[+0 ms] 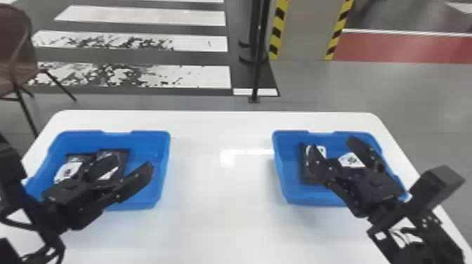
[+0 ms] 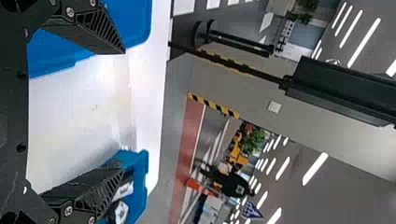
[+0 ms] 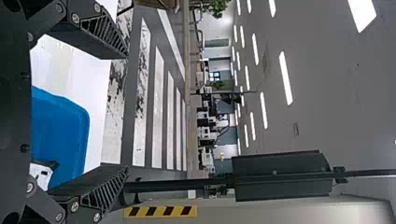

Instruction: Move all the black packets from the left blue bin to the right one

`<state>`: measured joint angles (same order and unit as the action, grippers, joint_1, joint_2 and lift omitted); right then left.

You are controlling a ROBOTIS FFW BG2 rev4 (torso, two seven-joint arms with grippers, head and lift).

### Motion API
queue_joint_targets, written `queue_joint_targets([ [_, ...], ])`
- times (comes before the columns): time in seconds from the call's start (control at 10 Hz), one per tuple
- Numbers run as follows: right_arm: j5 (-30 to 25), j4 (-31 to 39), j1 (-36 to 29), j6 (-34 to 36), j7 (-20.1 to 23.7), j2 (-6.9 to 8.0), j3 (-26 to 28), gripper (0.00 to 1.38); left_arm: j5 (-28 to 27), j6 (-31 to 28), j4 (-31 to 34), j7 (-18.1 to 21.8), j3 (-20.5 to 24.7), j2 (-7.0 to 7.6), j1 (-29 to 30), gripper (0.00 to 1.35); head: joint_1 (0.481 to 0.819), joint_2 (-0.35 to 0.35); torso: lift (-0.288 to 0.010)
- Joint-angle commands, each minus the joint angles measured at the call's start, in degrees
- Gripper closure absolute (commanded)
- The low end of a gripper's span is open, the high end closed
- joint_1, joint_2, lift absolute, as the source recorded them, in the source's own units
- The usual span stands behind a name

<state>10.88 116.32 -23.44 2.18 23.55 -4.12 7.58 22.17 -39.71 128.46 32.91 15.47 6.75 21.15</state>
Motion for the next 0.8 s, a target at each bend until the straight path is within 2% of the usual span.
queue_joint_targets([
  [0.0, 0.08, 1.88, -2.44, -0.07, 0.00, 0.78, -1.18, 0.15, -4.92, -1.63, -0.14, -0.92, 2.59, -0.07, -2.03, 0.14, 0.695, -0.012, -0.140],
  [0.1, 0.20, 2.86, -3.98, -0.07, 0.00, 1.04, -1.41, 0.15, -9.03, -3.88, -0.70, -1.53, 3.96, 0.02, -4.00, 0.14, 0.695, 0.013, -0.140],
  [0.3, 0.66, 6.38, -7.64, 0.77, 0.00, 1.13, -1.98, 0.16, -14.06, -5.56, -7.73, -1.97, 4.76, 0.63, -10.33, 0.14, 0.695, 0.102, -0.140],
  [0.5, 1.46, 7.36, -9.47, 2.46, 0.00, 1.13, -2.89, 0.16, -18.40, -8.38, -12.66, -3.12, 3.50, 1.33, -15.11, 0.15, 0.695, 0.148, -0.140],
  [0.7, 2.26, 7.08, -9.75, 3.45, 0.18, 1.13, -3.24, 0.16, -22.86, -12.88, -15.89, -6.10, 1.67, 0.81, -18.90, 0.15, 0.695, 0.184, -0.140],
])
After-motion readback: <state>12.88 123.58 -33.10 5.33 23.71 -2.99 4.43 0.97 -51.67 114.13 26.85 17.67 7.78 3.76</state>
